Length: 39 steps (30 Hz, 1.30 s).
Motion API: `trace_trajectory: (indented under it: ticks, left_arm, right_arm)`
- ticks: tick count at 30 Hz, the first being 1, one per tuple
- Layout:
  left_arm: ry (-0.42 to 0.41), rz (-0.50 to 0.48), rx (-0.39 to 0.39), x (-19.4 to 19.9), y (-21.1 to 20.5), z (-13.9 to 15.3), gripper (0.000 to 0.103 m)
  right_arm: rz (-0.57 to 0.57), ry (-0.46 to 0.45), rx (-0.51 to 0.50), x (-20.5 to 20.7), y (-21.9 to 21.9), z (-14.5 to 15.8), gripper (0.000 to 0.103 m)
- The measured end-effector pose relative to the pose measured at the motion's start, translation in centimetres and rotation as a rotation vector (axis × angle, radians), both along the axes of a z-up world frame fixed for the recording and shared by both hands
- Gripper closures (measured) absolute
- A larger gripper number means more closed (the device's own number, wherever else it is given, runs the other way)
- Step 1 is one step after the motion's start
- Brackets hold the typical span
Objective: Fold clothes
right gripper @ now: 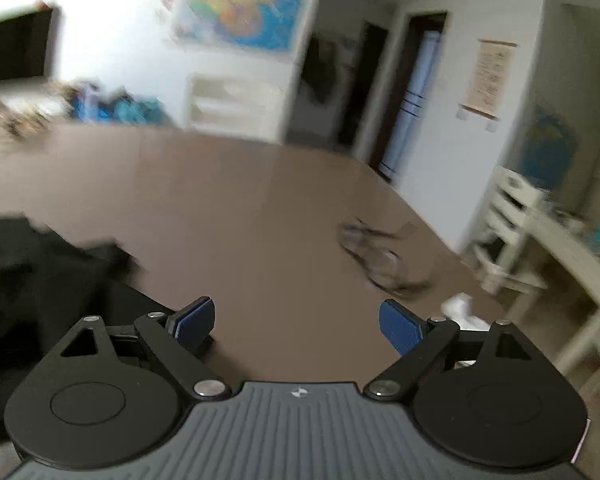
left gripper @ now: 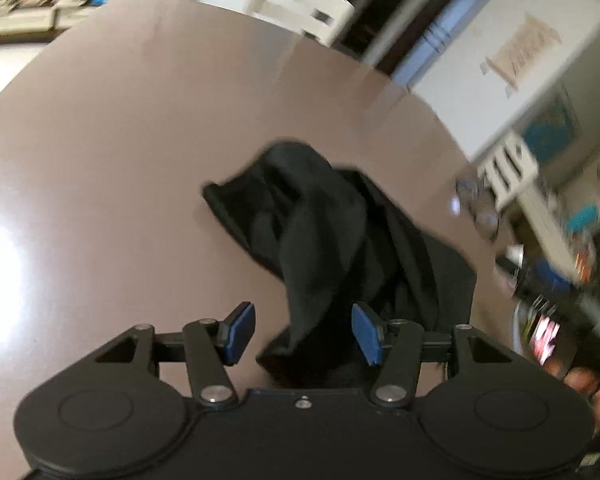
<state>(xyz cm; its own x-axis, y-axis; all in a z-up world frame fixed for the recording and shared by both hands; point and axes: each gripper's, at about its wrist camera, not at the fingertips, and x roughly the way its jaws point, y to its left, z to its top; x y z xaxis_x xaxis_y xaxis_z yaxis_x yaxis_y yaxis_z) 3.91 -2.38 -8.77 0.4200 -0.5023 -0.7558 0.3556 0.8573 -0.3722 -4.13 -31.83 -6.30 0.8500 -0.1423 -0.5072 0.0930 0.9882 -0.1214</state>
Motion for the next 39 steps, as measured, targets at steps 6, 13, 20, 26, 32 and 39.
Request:
trace_trajectory:
  ticks: [6, 13, 20, 26, 32, 39]
  left_arm:
    - [-0.022, -0.105, 0.054, 0.0, -3.5, -1.3, 0.051]
    - [-0.003, -0.059, -0.009, 0.7, -2.1, -1.0, 0.096]
    - [-0.061, 0.136, -0.117, 0.8, 3.6, 1.5, 0.097]
    - [-0.037, 0.209, -0.096, 1.0, 7.4, 1.3, 0.081]
    - [0.019, 0.075, -0.058, -0.2, 4.6, -0.5, 0.067]
    - [0.027, -0.033, -0.024, -1.1, -0.7, -1.8, 0.041]
  right_arm:
    - [0.380, 0.059, -0.105, 0.1, 3.9, -2.1, 0.016]
    - [0.301, 0.187, 0.129, 4.3, 2.4, -3.2, 0.101]
    - [-0.198, 0.014, 0.607, 4.5, -7.2, -0.7, 0.101]
    - [-0.340, 0.034, 0.531, 4.2, -10.0, -1.3, 0.041]
    - [-0.302, 0.017, 0.475, 3.3, -11.1, -1.6, 0.020]
    - [-0.231, 0.085, 0.439, 3.8, -9.5, -3.0, 0.018]
